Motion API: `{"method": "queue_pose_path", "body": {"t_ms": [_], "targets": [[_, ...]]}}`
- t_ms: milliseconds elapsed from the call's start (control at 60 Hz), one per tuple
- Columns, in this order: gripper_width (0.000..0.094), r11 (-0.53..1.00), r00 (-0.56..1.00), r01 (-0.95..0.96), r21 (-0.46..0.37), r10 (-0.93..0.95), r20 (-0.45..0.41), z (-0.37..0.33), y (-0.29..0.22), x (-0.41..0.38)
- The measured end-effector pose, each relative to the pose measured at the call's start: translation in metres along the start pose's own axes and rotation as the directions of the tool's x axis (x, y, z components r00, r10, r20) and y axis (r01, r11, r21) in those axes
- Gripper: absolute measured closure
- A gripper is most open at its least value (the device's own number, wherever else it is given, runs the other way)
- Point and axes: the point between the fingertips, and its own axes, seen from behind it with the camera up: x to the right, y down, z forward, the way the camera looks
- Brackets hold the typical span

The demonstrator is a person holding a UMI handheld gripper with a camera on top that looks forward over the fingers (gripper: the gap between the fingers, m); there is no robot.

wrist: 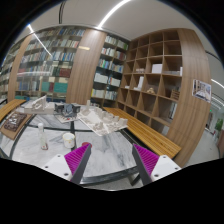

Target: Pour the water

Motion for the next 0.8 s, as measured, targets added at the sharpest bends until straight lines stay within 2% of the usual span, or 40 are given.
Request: {"method": "queue_pose_path", "body": {"t_ms": [167,300,467,533,700,800], "targets": [[0.0084,0.999,1.000,-0.007,-0.035,0.008,0.029,0.017,0.027,-0.001],[0.0087,0.996,0.997,-0.007,-0.088,0.014,0.072,0.036,0.081,-0.040],[0.0089,0.984,0.979,0.015,-0.178,0.023,0.205,0.059,0.166,-0.141],[0.0084,0.984,0.962,0.004,-0.180,0.046,0.271,0.066,0.183,-0.190],[0.0085,0.991,0.905,-0.009,-0.135,0.066,0.420,0.100,0.175,-0.317],[0.0087,0.996,0.884,-0.030,-0.085,0.066,0.462,0.133,0.154,-0.382]]}}
